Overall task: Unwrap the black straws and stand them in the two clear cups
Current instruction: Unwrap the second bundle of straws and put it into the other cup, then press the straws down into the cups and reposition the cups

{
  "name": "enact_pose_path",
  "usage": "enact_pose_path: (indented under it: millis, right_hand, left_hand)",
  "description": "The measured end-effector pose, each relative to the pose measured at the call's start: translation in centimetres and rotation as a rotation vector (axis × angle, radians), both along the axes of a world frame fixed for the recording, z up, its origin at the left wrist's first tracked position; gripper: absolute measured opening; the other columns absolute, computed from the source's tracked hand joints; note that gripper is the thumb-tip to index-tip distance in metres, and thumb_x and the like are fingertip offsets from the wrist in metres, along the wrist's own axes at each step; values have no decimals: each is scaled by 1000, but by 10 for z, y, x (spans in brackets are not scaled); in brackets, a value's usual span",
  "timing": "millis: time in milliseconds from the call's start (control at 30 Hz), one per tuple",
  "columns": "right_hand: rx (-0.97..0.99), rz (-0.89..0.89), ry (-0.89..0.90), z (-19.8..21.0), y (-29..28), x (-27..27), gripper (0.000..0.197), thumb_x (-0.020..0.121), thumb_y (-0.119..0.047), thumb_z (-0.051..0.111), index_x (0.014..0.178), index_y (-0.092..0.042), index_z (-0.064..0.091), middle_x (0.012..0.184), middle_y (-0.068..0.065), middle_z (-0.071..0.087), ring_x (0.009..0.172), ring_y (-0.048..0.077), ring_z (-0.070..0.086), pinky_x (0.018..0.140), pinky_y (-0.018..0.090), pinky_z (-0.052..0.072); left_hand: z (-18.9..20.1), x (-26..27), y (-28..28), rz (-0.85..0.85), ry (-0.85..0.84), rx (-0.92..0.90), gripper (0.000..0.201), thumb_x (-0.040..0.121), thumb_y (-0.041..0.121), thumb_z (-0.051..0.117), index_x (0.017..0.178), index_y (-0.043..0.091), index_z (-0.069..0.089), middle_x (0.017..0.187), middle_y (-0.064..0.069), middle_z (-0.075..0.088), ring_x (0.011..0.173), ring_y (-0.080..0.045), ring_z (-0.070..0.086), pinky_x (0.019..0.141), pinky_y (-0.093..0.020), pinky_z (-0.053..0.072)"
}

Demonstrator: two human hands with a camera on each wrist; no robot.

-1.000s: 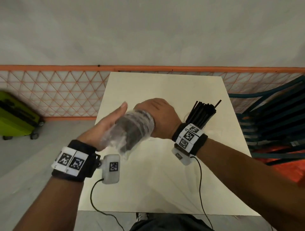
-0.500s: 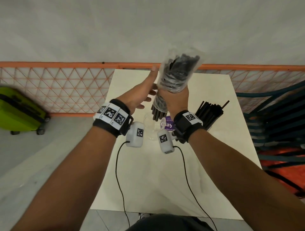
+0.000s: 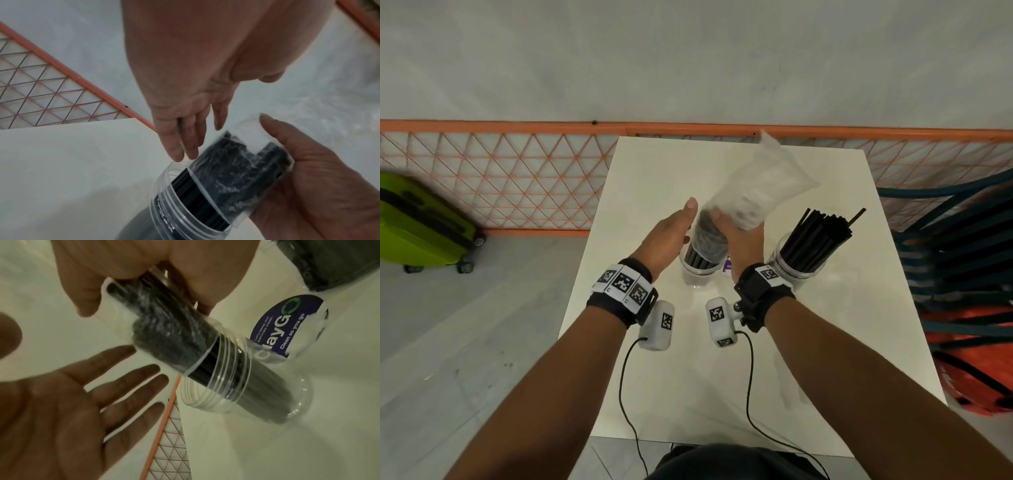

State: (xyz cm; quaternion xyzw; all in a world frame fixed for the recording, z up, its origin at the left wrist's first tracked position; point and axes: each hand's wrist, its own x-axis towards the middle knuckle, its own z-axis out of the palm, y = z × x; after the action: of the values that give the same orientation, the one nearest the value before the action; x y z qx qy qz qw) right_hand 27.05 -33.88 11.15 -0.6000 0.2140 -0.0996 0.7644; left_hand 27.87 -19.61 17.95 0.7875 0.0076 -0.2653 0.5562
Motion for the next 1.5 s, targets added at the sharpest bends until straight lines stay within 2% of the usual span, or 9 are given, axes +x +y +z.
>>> enact_pose_path:
  millis: [100, 233, 367, 600, 733, 867, 1133, 1300, 1500]
  right_hand:
    - [89, -67, 17, 6, -13, 2, 59, 81, -27, 78, 134, -21, 51, 121, -7, 65, 94, -1, 68, 88, 31, 54]
    - [113, -77, 32, 11, -26, 5, 39, 84, -33, 76, 116, -37, 54, 120, -14, 60, 115, 9, 57, 106, 37, 42]
    - [68, -105, 22, 23, -31, -1, 60, 77, -54, 75, 127, -25, 57, 127, -3, 65, 119, 16, 61, 107, 41, 45]
    - [11, -435, -84, 65, -81, -48, 35, 90, -47, 63, 105, -15, 62, 87, 2, 67, 78, 19, 64, 75, 34, 55]
    - [-269, -170, 79, 48, -106, -107, 19, 91, -39, 64, 80, -24, 67, 65, 5, 60, 61, 21, 57, 65, 37, 49]
    - [-469, 102, 445, -2, -116, -170, 38, 78, -50, 74, 98, -20, 62, 68, 6, 73, 58, 23, 68, 63, 39, 57]
    - [-649, -49, 636, -47, -131, -231, 37, 93, -52, 54, 83, -19, 68, 80, -1, 71, 80, 22, 64, 80, 39, 49]
    - [-686, 41, 930, -75, -147, -233, 40, 82, -58, 61, 96, -21, 56, 75, 2, 72, 68, 25, 68, 75, 41, 56]
    - [-1047, 306, 1124, -68, -142, -225, 52, 79, -67, 40, 100, -26, 65, 97, 0, 67, 92, 26, 63, 76, 33, 42]
  left_hand:
    - [-6, -1, 9, 111, -65, -32, 61, 99, 65, 28, 138, 27, 55, 137, -5, 60, 112, -23, 63, 98, -43, 48]
    - [-14, -6, 22, 156, -108, -38, 54, 99, 63, 33, 123, 25, 63, 120, -2, 66, 99, -21, 67, 86, -37, 51]
    - [-23, -15, 25, 161, -115, -19, 47, 98, 59, 41, 119, 22, 62, 117, 1, 67, 91, -17, 67, 84, -37, 52]
    - [-40, -29, 39, 177, -237, 28, 25, 91, 51, 60, 108, 33, 63, 96, 13, 65, 85, -21, 70, 84, -40, 52]
    - [-55, -43, 47, 132, -272, 70, 25, 88, 49, 65, 109, 35, 62, 98, 10, 66, 80, -24, 69, 79, -38, 53]
    - [-70, -61, 45, 60, -255, 100, 26, 89, 43, 68, 111, 32, 61, 102, 4, 68, 74, -17, 67, 73, -26, 49]
    - [-95, -116, 28, -125, -169, 194, 11, 90, 36, 70, 99, 33, 66, 86, 7, 69, 60, -1, 57, 65, -22, 45]
    - [-105, -147, 19, -188, -126, 255, 10, 88, 37, 70, 97, 33, 66, 85, 8, 70, 71, -1, 61, 67, -17, 46]
    - [-97, -140, 9, -63, -221, 233, 24, 84, 42, 74, 104, 38, 62, 94, 10, 69, 77, -8, 65, 74, -28, 52]
